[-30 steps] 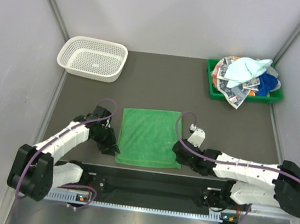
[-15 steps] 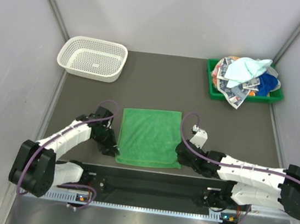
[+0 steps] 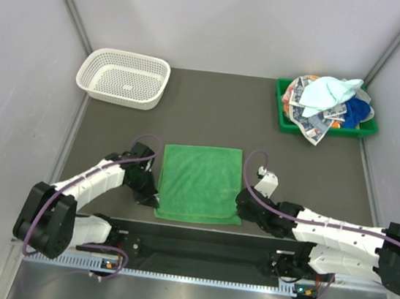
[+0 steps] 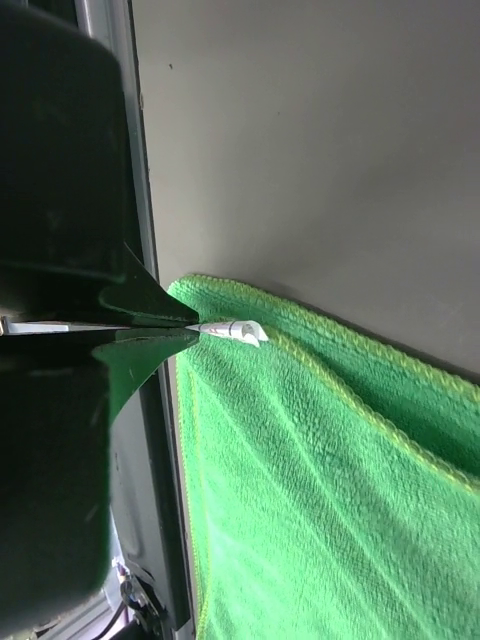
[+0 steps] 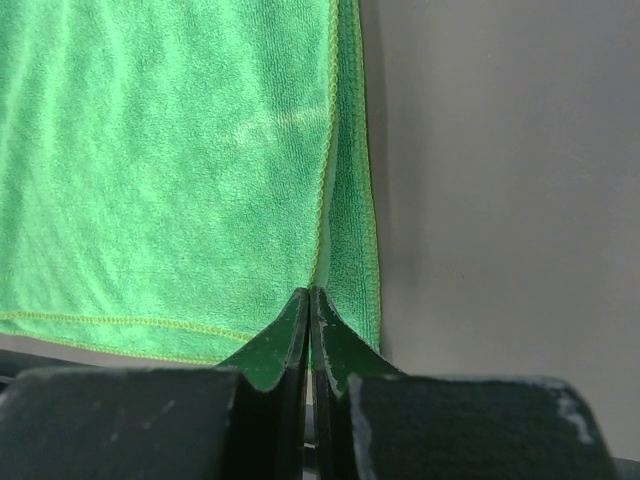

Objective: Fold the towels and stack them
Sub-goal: Fold the towel

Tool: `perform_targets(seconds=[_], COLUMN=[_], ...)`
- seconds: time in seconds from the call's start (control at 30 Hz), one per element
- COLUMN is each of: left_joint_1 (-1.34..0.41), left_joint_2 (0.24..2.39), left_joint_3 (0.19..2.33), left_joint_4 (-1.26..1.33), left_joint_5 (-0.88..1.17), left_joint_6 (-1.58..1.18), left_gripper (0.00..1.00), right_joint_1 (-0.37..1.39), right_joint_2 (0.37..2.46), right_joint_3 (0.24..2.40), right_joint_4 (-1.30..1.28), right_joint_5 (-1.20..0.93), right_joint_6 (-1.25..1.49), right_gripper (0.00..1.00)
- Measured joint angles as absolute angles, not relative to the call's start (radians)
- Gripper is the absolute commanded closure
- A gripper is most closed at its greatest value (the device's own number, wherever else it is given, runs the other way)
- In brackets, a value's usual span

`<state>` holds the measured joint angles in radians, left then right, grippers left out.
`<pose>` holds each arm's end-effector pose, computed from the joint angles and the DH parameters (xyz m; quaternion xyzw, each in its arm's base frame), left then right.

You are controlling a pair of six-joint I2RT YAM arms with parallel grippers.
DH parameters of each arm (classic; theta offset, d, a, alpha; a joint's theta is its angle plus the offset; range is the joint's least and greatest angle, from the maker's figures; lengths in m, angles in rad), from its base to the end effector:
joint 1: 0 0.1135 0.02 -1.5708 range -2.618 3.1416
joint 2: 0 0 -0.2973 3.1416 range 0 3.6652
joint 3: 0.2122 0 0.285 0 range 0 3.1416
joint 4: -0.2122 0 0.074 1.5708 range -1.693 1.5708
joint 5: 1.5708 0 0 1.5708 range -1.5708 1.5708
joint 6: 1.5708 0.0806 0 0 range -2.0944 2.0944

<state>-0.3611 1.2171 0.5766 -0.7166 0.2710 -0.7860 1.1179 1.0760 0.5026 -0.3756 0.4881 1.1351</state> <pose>0.1874 -0.0938 0.1258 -0.1936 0.9661 -0.1702 0.0159 0.1346 0.1903 0.1564 0.0819 0.9232 0.1691 0.3353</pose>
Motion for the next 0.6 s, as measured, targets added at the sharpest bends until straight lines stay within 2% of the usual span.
perform_targets(seconds=[0.6], left_joint_1=[-0.362], left_joint_2=[1.209], left_joint_3=[0.722], left_joint_4=[-0.776], left_joint_5=[0.226], left_joint_6=[-0.759], left_gripper=[1.00], right_joint_1=[1.117], right_joint_2=[0.995], right_joint_3=[0.510], right_joint_4=[-0.438], right_joint_5=[0.489], right_joint_6=[1.115], right_gripper=[1.00])
